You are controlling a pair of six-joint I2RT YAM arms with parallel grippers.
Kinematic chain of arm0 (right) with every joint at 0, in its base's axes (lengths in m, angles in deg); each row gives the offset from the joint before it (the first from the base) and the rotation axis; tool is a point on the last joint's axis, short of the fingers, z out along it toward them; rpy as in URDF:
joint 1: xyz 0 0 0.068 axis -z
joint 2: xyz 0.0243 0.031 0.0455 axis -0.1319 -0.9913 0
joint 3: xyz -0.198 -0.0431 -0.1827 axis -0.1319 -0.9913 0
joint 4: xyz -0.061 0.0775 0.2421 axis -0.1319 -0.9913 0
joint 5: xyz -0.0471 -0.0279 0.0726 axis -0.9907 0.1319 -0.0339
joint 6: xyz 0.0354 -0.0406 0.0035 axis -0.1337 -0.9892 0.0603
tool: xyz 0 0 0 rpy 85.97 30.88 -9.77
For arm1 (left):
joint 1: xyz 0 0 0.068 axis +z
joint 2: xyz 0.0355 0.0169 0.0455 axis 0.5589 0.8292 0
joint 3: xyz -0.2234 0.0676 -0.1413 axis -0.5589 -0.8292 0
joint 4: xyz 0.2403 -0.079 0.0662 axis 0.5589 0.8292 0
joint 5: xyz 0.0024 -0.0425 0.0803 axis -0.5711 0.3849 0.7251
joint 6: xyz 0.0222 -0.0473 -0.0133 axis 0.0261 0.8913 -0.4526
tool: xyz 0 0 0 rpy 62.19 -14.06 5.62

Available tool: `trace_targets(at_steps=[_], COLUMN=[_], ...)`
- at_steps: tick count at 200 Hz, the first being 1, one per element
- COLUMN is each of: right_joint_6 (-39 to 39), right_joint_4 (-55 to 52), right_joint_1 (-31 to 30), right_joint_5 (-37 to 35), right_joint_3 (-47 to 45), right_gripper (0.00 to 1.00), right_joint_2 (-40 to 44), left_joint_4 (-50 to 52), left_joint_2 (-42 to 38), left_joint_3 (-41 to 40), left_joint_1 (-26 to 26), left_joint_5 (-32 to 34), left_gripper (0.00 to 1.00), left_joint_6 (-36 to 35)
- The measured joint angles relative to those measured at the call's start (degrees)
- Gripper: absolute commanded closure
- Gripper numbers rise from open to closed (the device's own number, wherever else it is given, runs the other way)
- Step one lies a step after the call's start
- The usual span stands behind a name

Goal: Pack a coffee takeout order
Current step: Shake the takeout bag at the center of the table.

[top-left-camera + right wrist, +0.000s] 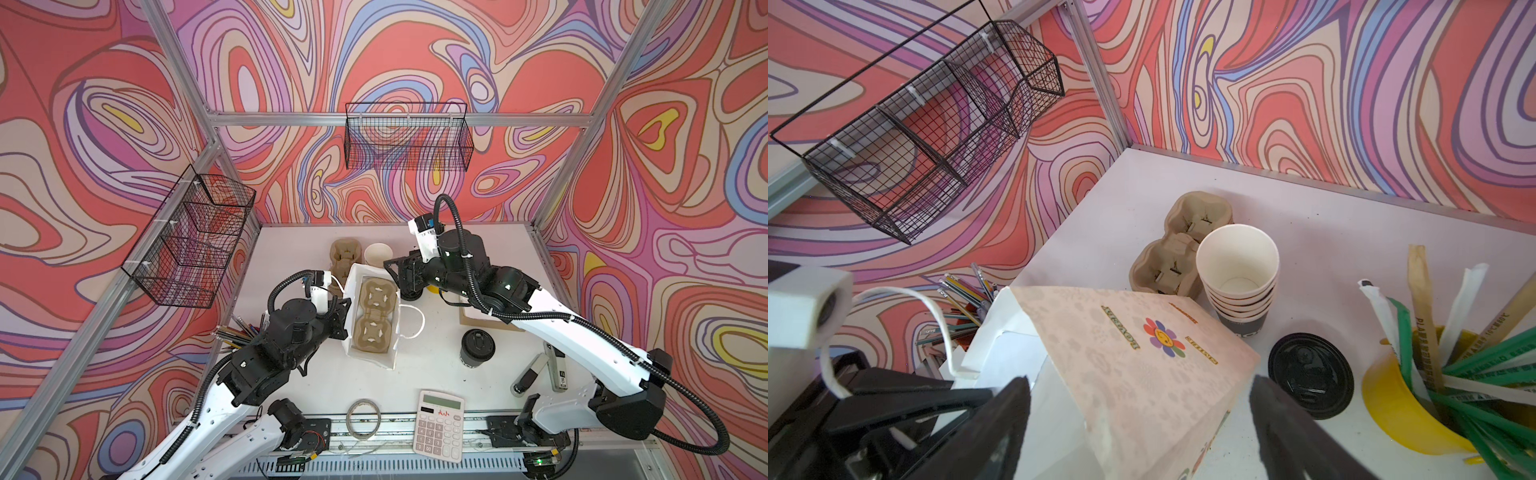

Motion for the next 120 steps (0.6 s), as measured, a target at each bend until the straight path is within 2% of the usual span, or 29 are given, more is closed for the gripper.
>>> trace_targets(at_steps=[36,74,120], right_joint_6=[0.81,1.46,2.43], right_joint_4=[-0.61,-1.73,-11.32], right_joint_1=[0.00,0.00,0.00], right_joint_5=[-0.96,-2.23,-8.17], right_joint_3=[1.66,3.08,9.25], right_gripper=[0.12,0.09,0.05], right_joint_2=[0.83,2.75,2.95], left_joint_4=[3.50,7.41,12.13], left_joint_2=[0.70,5.11,10.45], left_joint_3=[2.82,7.98,11.04], left_joint_1=[0.00,0.00,0.00], left_joint_5=[-1.46,-3.30,-5.51], left_gripper=[1.00,1.00,1.00], left_joint_6=[3.10,9.90,16.61])
